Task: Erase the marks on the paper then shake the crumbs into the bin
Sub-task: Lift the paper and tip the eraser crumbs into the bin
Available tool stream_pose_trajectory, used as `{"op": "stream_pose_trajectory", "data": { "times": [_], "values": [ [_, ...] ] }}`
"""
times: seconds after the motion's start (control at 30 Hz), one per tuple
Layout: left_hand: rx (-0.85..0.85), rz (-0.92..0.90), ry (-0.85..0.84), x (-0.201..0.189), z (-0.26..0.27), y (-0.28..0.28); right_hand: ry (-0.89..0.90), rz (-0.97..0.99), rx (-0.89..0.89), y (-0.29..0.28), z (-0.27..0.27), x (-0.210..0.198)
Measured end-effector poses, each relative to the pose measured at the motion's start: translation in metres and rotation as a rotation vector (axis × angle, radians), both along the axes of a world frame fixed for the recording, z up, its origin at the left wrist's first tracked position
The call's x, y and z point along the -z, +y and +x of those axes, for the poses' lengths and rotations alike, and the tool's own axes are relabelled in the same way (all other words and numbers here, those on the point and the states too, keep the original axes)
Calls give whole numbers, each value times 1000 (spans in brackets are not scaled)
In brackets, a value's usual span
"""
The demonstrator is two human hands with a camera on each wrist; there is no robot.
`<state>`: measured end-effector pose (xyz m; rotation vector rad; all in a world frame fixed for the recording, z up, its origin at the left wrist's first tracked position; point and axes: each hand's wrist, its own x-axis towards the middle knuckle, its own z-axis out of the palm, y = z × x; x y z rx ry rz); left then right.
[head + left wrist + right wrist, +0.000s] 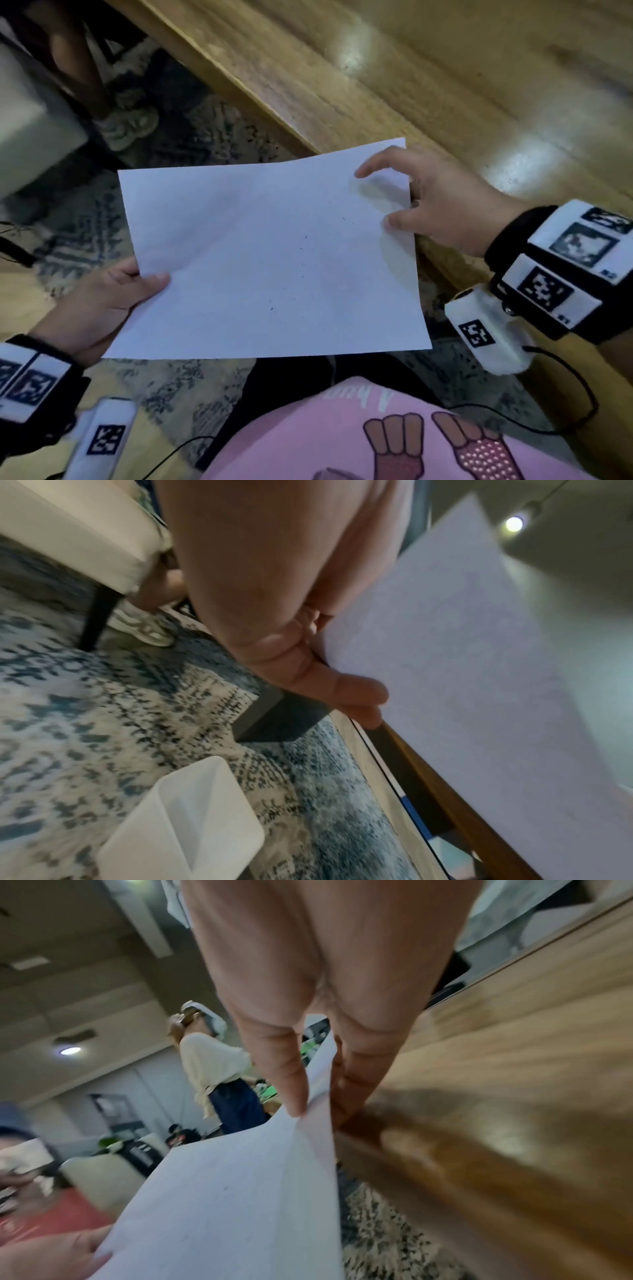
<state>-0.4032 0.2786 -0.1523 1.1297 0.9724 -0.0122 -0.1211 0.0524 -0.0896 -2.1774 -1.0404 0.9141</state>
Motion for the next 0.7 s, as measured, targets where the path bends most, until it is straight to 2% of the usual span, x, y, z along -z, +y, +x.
{"op": "stream_pose_trajectory", "data": {
  "times": [0.13,0.23,0.33,0.5,0.57,0.7],
  "values": [
    [-95,-30,49,22,-30,15,-186,-17,-62,41,-27,24],
    [-124,-44,76,44,-47,22,-226,-43,-75,63,-42,54],
    [-146,-37,91,66,-59,27,-179,-60,-20,75,-50,92],
    [-169,-2,114,113,-78,32,62,-177,58,87,-52,169],
    [-195,-59,102,133,-81,34,125,-208,62,98,-50,200],
    [-252,-142,72,172,-74,33,59,-207,31,125,-39,255]
  ]
}}
